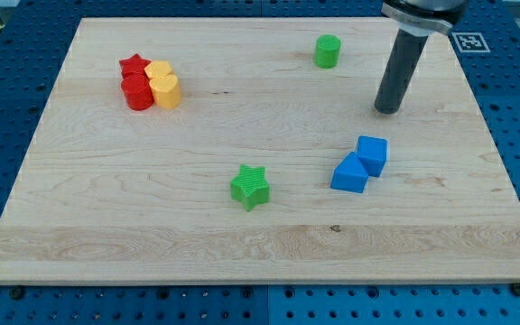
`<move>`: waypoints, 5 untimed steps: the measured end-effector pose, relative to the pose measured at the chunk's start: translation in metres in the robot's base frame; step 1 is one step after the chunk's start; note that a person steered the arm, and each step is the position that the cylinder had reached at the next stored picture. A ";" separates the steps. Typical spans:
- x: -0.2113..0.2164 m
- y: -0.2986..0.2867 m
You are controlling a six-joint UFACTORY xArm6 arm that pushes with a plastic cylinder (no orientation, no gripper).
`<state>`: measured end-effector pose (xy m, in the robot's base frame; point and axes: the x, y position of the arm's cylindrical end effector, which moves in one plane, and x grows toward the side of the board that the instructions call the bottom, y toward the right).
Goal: Place the green circle at the center of the board
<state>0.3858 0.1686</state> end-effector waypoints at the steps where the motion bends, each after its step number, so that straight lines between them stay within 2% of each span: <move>1: -0.017 0.000; 4: -0.142 -0.010; 5: -0.123 -0.039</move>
<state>0.2623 0.1297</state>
